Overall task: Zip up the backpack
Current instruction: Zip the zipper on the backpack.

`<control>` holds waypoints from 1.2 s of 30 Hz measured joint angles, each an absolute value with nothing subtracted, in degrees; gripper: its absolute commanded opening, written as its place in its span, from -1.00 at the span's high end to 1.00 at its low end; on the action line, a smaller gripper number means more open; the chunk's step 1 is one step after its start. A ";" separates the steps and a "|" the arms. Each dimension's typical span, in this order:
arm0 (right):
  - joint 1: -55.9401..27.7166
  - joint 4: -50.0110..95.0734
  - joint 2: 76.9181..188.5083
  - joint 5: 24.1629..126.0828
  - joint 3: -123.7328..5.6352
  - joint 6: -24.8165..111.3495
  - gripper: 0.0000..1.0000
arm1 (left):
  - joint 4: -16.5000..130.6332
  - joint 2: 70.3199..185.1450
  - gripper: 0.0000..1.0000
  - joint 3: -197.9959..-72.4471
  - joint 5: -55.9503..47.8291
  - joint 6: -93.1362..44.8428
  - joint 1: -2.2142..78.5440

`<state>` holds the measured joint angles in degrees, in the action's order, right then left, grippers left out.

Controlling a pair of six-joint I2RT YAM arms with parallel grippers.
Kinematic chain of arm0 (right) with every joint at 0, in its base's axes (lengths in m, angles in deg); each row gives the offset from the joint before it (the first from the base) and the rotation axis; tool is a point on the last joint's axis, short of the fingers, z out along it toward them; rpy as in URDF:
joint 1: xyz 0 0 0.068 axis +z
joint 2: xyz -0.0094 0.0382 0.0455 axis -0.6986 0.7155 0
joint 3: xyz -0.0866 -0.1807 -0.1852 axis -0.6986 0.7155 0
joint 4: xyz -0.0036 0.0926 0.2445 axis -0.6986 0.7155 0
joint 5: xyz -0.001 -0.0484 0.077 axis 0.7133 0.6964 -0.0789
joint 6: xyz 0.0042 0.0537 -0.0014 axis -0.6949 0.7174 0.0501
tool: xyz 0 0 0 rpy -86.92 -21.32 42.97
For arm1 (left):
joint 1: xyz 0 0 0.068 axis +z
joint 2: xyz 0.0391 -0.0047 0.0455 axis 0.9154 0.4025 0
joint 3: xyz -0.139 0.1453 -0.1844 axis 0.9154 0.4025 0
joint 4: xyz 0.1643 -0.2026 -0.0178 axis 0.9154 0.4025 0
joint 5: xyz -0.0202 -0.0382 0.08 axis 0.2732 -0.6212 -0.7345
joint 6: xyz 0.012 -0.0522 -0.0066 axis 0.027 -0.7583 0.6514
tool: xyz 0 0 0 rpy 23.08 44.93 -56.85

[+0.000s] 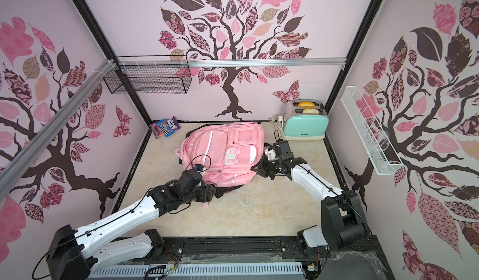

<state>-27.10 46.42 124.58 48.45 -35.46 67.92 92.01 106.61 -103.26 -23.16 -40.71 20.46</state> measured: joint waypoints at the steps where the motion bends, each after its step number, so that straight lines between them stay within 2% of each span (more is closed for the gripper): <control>1: -27.10 46.60 124.29 48.36 -35.46 68.19 1.00 | 91.68 107.22 -0.45 -103.26 -23.60 -40.62 20.46; 4: -27.08 47.40 123.57 48.18 -35.70 68.84 1.00 | 90.26 108.90 -0.41 -103.26 -24.41 -40.20 20.40; 7: -27.08 48.54 123.49 48.07 -37.12 69.37 1.00 | 88.75 109.82 -0.13 -103.26 -24.89 -39.96 20.00; 9: -27.08 48.80 123.44 47.88 -37.98 69.80 1.00 | 87.18 109.78 0.12 -103.26 -24.82 -39.26 19.54; 12: -26.97 48.91 123.44 47.66 -38.76 70.59 1.00 | 84.12 109.40 0.29 -102.85 -25.37 -38.41 18.26; 17: -26.86 50.03 123.44 47.62 -40.73 71.99 1.00 | 81.94 108.95 0.28 -102.43 -28.80 -36.66 13.91; 22: -26.82 50.01 123.44 47.03 -42.09 73.78 1.00 | 81.41 108.95 0.12 -102.43 -32.65 -35.99 13.34; 28: -26.82 49.66 123.44 46.35 -42.09 75.70 1.00 | 81.83 109.14 0.01 -102.43 -38.77 -36.07 13.34; 36: -26.82 49.68 123.64 45.30 -44.73 76.69 1.00 | 81.78 112.70 0.00 -102.43 -43.75 -36.93 12.62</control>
<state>-26.82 49.68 123.64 45.30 -44.73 76.69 81.78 112.70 -102.43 -43.75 -36.93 12.62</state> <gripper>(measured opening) 0.142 0.500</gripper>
